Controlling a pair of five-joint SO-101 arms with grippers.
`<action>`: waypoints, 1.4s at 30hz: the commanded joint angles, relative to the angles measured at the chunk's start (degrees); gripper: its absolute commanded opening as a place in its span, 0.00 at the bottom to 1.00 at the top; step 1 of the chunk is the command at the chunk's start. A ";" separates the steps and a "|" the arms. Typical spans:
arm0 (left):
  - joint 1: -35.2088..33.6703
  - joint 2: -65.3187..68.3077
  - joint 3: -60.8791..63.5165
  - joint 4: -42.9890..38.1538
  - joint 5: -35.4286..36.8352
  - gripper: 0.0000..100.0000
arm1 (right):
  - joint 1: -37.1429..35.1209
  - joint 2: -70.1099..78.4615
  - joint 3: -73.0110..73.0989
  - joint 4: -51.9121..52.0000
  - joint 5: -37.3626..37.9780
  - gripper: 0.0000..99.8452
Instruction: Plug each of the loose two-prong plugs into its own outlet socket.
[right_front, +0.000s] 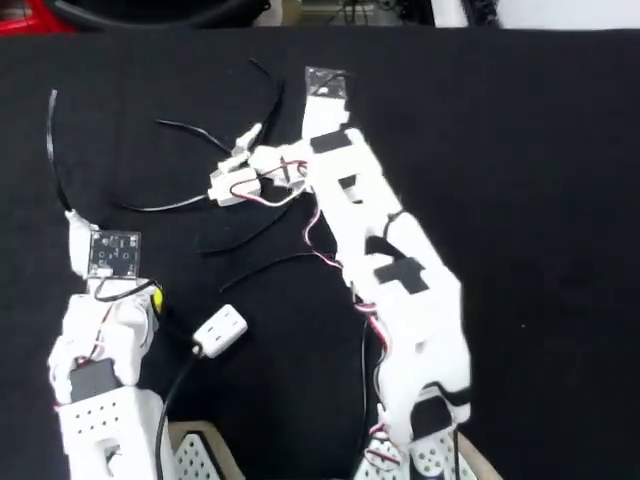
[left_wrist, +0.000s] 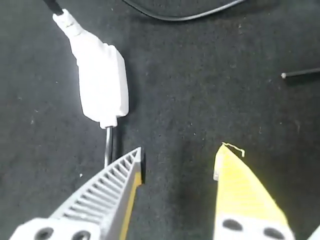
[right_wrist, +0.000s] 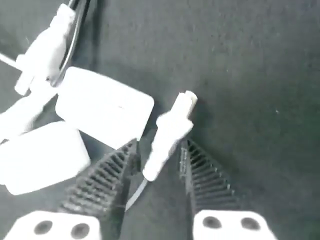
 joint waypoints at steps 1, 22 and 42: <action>0.13 -2.81 -0.48 2.11 0.18 0.23 | -1.76 0.48 -3.74 -2.20 -1.49 0.13; 0.75 -13.10 3.82 5.54 -2.90 0.23 | -0.18 -0.22 -5.05 10.11 5.45 0.01; 4.62 -14.42 4.09 8.00 -3.08 0.23 | -2.20 -25.01 -14.99 45.19 66.02 0.01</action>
